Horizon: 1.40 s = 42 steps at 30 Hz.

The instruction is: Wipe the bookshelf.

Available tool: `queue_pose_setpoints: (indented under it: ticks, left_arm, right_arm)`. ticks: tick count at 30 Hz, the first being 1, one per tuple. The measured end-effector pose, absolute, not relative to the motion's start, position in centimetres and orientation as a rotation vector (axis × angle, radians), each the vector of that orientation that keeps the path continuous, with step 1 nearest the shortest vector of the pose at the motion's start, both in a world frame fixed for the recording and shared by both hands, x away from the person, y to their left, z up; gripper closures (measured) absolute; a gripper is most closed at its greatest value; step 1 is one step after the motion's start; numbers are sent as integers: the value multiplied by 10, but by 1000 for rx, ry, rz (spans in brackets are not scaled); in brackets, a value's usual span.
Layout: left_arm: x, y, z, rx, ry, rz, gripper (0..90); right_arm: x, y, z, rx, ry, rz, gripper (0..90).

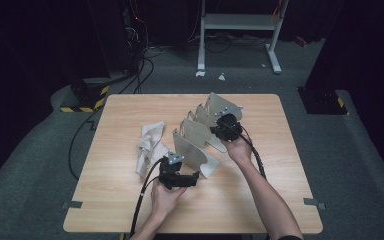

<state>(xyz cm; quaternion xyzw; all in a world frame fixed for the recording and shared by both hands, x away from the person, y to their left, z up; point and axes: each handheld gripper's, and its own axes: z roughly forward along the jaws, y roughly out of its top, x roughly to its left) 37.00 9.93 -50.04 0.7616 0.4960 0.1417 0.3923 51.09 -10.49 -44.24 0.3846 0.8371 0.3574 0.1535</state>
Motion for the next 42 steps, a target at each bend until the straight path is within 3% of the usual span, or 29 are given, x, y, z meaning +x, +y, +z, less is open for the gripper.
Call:
queue_pose_setpoints:
  ticks: [20,42]
  left_arm:
    - [381,102,-496,1890,1351,419,147]
    - [384,90,-496,1905,1361,400,116]
  right_arm:
    - [512,-106,-443,1142,2396,1040,880]
    - [512,-107,-443,1153,2396,1042,874]
